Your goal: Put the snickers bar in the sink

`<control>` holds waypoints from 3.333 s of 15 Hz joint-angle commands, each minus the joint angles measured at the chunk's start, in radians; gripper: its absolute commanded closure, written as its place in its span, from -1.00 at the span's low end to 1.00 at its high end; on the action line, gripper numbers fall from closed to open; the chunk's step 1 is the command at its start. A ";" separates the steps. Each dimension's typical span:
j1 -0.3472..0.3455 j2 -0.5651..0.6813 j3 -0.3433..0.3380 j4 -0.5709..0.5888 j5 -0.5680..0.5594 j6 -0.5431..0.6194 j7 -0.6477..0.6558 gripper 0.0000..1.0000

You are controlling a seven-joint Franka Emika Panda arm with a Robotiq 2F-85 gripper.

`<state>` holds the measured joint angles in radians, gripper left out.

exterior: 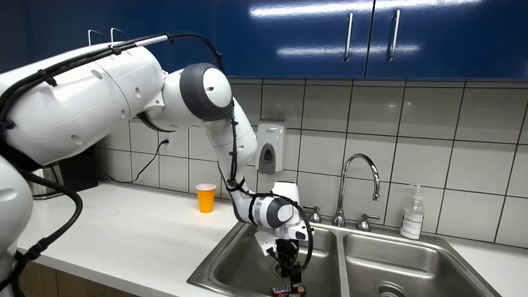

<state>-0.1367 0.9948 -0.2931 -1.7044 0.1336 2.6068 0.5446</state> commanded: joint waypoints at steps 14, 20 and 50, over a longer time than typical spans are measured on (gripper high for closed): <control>-0.079 -0.203 0.092 -0.057 -0.094 -0.166 -0.541 -1.00; -0.114 -0.342 0.159 -0.216 -0.078 -0.131 -0.656 -1.00; 0.024 -0.964 0.159 -0.890 -0.310 -0.110 -0.650 -1.00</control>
<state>-0.1067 0.0301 -0.1406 -2.5960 -0.1773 2.4992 -0.1046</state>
